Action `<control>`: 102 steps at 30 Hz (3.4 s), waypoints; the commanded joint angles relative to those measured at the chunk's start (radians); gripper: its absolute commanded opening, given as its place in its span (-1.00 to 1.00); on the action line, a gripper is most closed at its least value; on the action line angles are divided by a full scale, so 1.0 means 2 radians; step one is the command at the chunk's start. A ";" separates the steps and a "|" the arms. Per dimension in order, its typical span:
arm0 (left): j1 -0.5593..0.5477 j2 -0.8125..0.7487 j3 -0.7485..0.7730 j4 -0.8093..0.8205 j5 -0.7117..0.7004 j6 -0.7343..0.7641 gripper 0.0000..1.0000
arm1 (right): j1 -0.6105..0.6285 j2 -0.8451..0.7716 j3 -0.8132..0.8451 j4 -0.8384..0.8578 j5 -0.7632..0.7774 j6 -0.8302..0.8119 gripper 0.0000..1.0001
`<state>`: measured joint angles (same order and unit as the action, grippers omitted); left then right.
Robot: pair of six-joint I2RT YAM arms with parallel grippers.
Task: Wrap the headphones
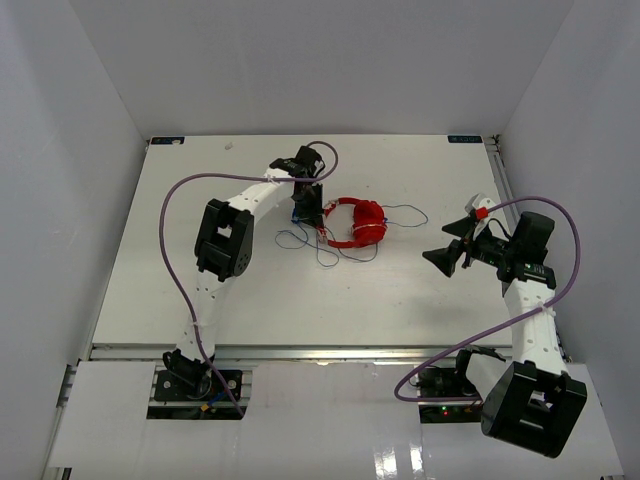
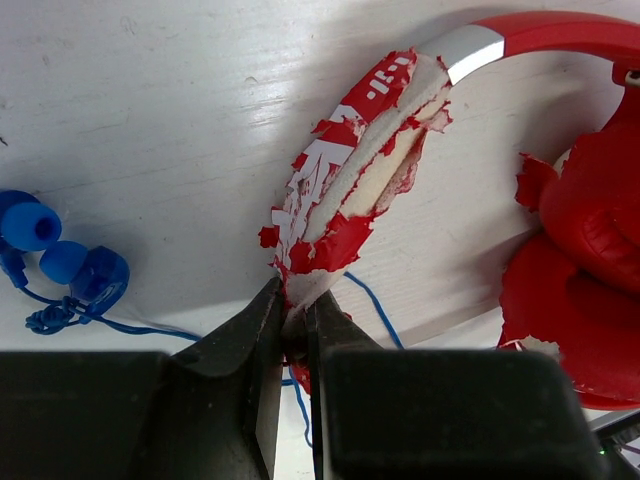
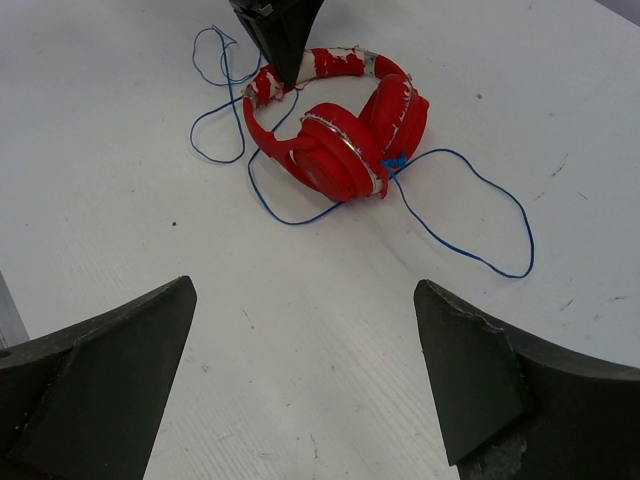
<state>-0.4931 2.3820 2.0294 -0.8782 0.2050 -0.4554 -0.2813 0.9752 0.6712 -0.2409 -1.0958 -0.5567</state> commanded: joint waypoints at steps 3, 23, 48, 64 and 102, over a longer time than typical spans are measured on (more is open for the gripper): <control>-0.002 -0.003 0.010 0.008 0.025 0.023 -1.00 | -0.003 0.004 -0.001 -0.014 -0.019 -0.021 0.92; -0.001 -0.045 0.011 -0.020 -0.024 0.049 -1.00 | -0.003 0.007 0.000 -0.018 -0.026 -0.025 0.92; 0.006 -0.043 0.025 -0.018 0.008 0.045 -1.00 | -0.003 0.013 -0.001 -0.020 -0.024 -0.027 0.92; 0.006 -0.008 0.044 -0.019 -0.040 0.068 -0.83 | -0.003 0.015 -0.001 -0.020 -0.025 -0.029 0.92; -0.012 0.021 0.045 -0.017 -0.083 0.140 -0.08 | -0.003 0.022 0.001 -0.026 -0.023 -0.035 0.93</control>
<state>-0.4954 2.4200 2.1210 -0.8860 0.1024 -0.1910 -0.2813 1.0161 0.6712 -0.2893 -1.1221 -0.6128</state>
